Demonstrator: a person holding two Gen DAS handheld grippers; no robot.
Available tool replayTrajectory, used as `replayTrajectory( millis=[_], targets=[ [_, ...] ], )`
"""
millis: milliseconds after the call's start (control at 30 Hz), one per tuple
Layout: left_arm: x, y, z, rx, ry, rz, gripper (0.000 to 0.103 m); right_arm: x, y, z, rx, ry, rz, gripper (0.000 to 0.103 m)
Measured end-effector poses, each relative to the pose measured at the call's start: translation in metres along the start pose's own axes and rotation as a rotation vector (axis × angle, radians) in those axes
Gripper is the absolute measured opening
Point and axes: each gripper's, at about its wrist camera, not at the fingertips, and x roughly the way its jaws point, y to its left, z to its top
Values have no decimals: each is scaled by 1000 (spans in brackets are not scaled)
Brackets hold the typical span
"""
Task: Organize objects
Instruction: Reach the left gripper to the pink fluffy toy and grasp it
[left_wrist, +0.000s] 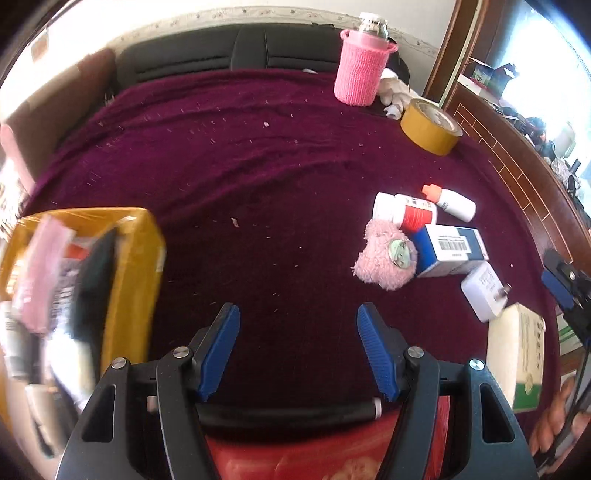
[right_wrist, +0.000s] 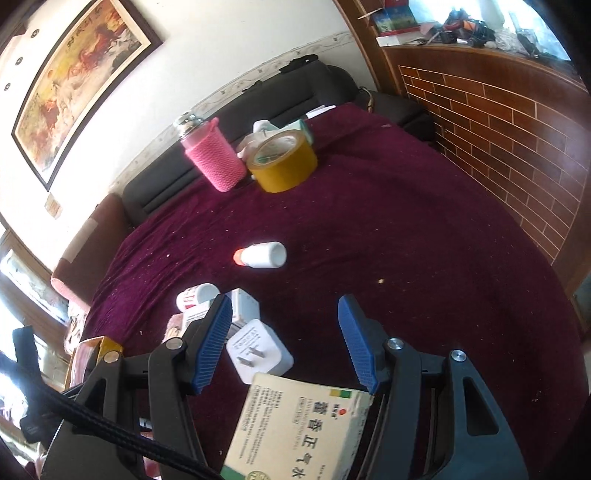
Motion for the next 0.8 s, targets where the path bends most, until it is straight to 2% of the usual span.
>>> replayTrajectory(
  millis=[133,300,400,533,633,700,800],
  targets=[
    [25,-12,6,23,-10,-45,60,3,-3,3,2,1,-12,58],
    [31,-38,19,62,-64,-77,60,9,-1,2,-17,29,-10,58],
    [32,-55,32,119,-80,-11,60,9,0,0,-22,31,-6,58],
    [22,-68,42,198,-125,44,60,5,-1,0,-17,20,-3,58],
    [24,-73,49,258,-129,74,62,7,-1,1,-15,26,-4,58],
    [18,-70,54,242,-132,35,62,7,-2,1,-12,28,-10,58],
    [10,-55,55,146,-124,-80,62,7,-3,1,-9,27,-10,58]
  ],
)
